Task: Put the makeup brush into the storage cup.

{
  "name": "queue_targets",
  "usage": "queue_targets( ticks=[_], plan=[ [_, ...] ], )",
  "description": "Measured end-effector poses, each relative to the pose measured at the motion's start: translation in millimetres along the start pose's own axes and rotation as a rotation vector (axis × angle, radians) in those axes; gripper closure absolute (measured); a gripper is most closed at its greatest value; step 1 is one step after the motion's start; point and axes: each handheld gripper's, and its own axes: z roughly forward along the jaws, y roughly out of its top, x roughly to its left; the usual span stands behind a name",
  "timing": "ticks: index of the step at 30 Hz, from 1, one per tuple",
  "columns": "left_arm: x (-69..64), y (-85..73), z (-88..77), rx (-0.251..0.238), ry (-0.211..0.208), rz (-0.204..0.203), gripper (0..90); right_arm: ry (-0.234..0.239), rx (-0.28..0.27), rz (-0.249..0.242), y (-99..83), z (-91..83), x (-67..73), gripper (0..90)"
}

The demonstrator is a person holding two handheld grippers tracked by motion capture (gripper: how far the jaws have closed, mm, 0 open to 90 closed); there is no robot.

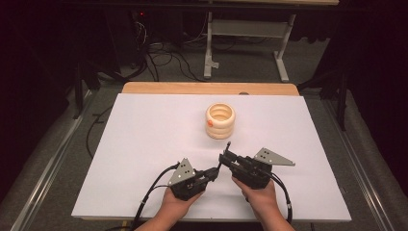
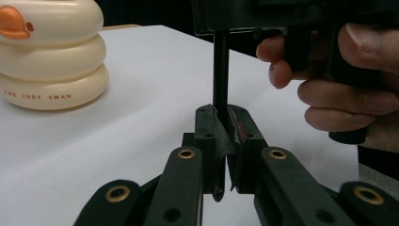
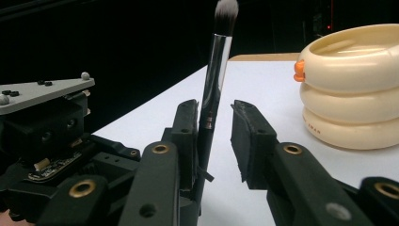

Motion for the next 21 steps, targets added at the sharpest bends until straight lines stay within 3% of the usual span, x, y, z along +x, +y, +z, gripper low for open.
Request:
queue_targets(
  ticks=[8,21],
  plan=[
    [0.7,-0.5,0.7,0.007,0.005,-0.001,83.3,0.008,-0.003,0.002,-0.2,0.0,0.9,82.7],
    [0.1,-0.9,1.3,0.008,0.003,-0.001,83.1,0.035,-0.005,0.011,-0.3,0.1,1.7,85.5]
  ],
)
